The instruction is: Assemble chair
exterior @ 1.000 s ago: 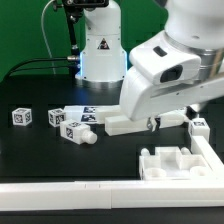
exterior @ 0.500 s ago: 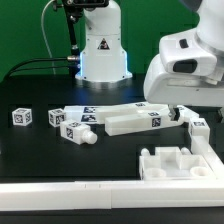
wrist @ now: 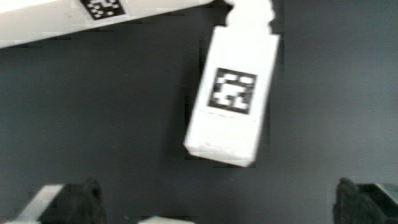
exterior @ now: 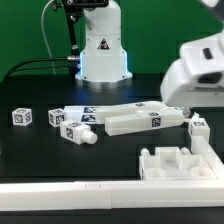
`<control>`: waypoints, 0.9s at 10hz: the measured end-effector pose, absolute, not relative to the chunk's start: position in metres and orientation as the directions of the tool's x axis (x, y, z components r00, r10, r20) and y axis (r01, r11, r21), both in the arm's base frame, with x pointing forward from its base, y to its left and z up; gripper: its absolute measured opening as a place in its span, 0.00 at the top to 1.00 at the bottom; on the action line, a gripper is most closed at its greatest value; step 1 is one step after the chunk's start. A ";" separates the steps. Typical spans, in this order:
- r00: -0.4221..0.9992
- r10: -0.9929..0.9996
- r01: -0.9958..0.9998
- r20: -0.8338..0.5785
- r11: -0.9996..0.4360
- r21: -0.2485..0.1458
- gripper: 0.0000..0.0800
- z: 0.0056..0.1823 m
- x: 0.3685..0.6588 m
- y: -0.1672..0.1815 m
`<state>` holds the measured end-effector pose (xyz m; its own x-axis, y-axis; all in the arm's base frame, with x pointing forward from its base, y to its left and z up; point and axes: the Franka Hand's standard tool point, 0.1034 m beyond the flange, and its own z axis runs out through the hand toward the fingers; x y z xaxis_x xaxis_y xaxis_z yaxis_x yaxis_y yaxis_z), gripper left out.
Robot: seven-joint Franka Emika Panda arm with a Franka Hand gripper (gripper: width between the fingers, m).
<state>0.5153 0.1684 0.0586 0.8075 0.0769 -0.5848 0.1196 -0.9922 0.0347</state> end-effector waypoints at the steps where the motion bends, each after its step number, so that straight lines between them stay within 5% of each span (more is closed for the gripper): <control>1: 0.756 0.064 0.121 -0.652 -0.992 0.043 0.19 0.058 0.510 0.164; 5: 0.504 -0.036 0.048 -0.863 -0.996 0.070 0.19 0.044 0.496 0.157; 9: 0.533 -0.037 0.024 -0.845 -0.998 0.059 0.19 0.028 0.507 0.162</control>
Offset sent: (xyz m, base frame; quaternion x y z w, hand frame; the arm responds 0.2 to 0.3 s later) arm -0.0013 -0.0019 -0.0172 0.0182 -0.1681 0.0669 0.9833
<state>0.5066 0.1624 0.0282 0.5335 -0.0374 -0.8450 0.0240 -0.9980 0.0593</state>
